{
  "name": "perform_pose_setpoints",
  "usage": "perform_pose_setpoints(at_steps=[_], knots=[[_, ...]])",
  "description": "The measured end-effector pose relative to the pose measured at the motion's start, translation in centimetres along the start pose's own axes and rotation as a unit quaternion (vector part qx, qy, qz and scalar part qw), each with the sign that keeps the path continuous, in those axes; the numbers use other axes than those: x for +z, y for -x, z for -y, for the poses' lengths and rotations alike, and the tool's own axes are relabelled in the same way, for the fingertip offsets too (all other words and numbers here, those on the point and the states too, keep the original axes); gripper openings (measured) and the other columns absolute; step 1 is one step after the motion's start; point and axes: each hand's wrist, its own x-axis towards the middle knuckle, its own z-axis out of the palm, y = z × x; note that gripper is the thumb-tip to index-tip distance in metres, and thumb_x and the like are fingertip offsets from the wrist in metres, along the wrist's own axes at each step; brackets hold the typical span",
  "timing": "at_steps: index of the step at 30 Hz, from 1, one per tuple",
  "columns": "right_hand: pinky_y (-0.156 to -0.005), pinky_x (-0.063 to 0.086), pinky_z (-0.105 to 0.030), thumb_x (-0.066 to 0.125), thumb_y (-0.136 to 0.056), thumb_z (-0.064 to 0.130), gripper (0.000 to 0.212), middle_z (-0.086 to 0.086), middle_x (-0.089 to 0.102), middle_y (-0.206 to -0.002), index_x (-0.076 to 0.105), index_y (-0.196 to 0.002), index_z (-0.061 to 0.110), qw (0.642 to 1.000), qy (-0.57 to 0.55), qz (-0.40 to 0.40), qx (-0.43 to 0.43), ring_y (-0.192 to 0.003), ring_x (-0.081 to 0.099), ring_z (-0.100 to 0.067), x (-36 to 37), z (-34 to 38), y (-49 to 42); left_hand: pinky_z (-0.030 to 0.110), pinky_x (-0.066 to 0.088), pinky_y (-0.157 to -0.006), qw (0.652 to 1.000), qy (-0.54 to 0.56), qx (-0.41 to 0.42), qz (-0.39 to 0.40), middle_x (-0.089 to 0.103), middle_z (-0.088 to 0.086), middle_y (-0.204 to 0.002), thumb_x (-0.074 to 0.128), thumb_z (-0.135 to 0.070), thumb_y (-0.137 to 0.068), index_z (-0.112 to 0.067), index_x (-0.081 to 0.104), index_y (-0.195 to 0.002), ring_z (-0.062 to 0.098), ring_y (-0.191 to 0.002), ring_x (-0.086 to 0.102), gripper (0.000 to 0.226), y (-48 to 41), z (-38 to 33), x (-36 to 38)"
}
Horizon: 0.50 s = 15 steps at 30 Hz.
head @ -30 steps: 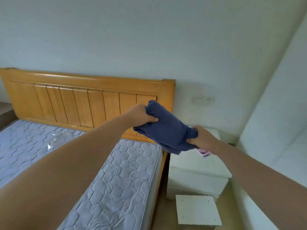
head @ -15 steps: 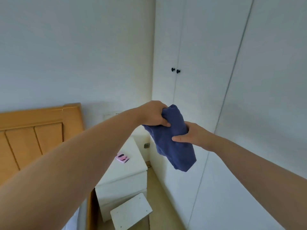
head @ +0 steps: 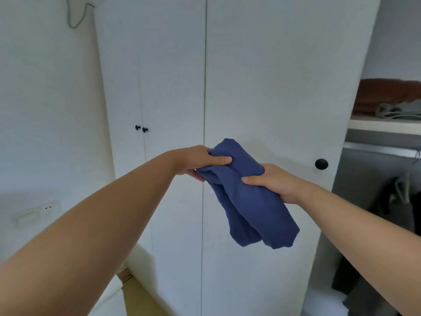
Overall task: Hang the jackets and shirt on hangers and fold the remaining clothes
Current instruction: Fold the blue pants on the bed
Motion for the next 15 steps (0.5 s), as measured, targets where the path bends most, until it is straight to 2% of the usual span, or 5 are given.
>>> perform_pose_setpoints(at_steps=[3,6,10,13,15], knots=[[-0.081,0.052,-0.027,0.067,-0.087,0.016,0.023,0.000,0.072,-0.107,0.065,-0.110,0.018,0.999,0.020,-0.038,0.000,-0.097,0.068,-0.016,-2.7,1.2,1.4,0.033,0.053,-0.093,0.997,-0.012,0.028,0.074,0.070,0.004,-0.112,0.072,-0.031,-0.083,-0.014,0.065,-0.114,0.017,-0.104,0.066,0.036,-1.9,-2.2,0.4],[-0.083,0.053,-0.028,0.066,-0.087,0.013,0.025,-0.003,0.071,-0.109,0.064,-0.111,0.014,0.997,0.016,-0.079,-0.006,-0.097,0.068,-0.018,-5.0,2.5,3.1,0.030,0.056,-0.086,0.996,0.008,0.076,0.056,0.071,0.009,-0.105,0.068,-0.019,-0.086,-0.007,0.067,-0.109,0.021,-0.098,0.069,0.026,-3.3,-5.1,1.2],[-0.078,0.053,-0.029,0.073,-0.080,0.015,0.033,-0.006,0.071,-0.103,0.064,-0.110,0.008,0.990,-0.030,-0.136,-0.014,-0.091,0.068,-0.019,-7.6,4.0,6.6,0.035,0.057,-0.085,0.987,0.080,0.134,0.046,0.072,0.007,-0.105,0.068,-0.025,-0.086,-0.011,0.065,-0.113,0.019,-0.095,0.070,0.030,-4.7,-9.0,2.6],[-0.082,0.051,-0.037,0.075,-0.072,0.024,0.045,-0.010,0.071,-0.103,0.064,-0.112,0.007,0.978,-0.068,-0.196,-0.008,-0.091,0.067,-0.024,-10.1,5.2,9.9,0.039,0.057,-0.087,0.971,0.130,0.192,0.050,0.072,0.005,-0.106,0.069,-0.032,-0.085,-0.015,0.064,-0.114,0.020,-0.097,0.069,0.033,-5.7,-12.8,4.1],[-0.086,0.050,-0.042,0.074,-0.074,0.021,0.039,-0.014,0.069,-0.101,0.065,-0.109,0.006,0.968,-0.117,-0.220,-0.013,-0.089,0.065,-0.028,-12.0,6.1,12.2,0.038,0.057,-0.085,0.960,0.151,0.227,0.067,0.071,0.005,-0.108,0.067,-0.032,-0.087,-0.017,0.062,-0.115,0.020,-0.097,0.069,0.032,-5.8,-15.8,5.4]])
